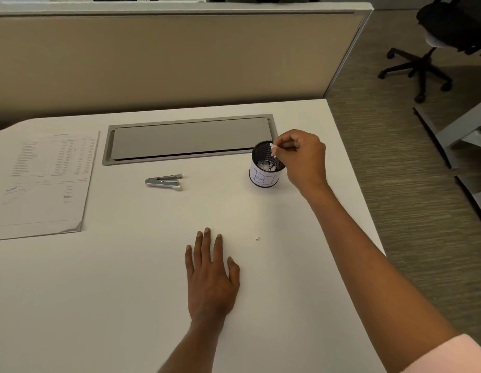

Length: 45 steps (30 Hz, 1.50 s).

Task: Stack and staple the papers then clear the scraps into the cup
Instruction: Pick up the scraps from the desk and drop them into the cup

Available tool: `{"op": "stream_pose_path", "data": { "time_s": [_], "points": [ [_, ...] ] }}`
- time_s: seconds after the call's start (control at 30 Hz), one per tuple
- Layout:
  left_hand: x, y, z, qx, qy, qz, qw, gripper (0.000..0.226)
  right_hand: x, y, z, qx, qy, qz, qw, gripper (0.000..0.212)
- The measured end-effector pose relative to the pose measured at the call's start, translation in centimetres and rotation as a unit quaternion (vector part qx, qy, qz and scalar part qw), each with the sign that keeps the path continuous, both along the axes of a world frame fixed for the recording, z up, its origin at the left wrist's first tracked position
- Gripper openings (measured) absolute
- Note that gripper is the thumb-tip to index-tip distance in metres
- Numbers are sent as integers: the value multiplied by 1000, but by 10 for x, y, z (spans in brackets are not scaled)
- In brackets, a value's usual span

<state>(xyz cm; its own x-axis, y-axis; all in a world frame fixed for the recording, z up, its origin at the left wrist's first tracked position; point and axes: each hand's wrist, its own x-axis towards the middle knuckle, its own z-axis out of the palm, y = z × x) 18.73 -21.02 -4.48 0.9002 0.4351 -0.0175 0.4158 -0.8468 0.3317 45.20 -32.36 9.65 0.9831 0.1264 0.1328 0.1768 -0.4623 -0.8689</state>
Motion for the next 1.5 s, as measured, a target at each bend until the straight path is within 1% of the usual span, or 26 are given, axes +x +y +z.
{"op": "stream_pose_path", "data": {
  "time_s": [0.1,0.27,0.4,0.5,0.57,0.63,0.73,0.8,0.93,1.13,1.27,1.5],
  "points": [
    [2,0,0,3,-4,-2,1000,62,10,4,-6,-82,-17,26,996,7],
    [5,1,1,2,5,0,1000,62,17,5,-10,-138,-42,35,989,15],
    [4,1,2,0,-4,4,1000,60,13,3,-6,-136,-53,37,989,19],
    [5,1,2,-1,-4,4,1000,60,-5,-10,-5,-96,-73,6,993,16],
    [5,2,3,0,-6,3,1000,60,-30,-25,-18,-93,-49,6,994,12],
    [6,1,4,-1,-10,3,1000,60,-57,-39,-41,-125,11,24,992,9],
    [5,1,5,1,-11,3,1000,60,-90,-53,-74,-177,94,46,979,11],
    [5,1,5,1,-13,3,1000,60,-103,-55,-85,-187,115,56,974,14],
    [4,1,6,0,-15,4,1000,60,-113,-50,-92,-217,89,55,971,18],
    [5,1,6,3,-13,2,1000,60,-112,-43,-96,-259,48,45,964,14],
    [4,1,6,2,-13,3,1000,60,-110,-39,-97,-307,54,56,948,13],
    [4,0,6,2,-17,3,1000,59,-111,-32,-92,-369,62,88,923,20]
  ]
}}
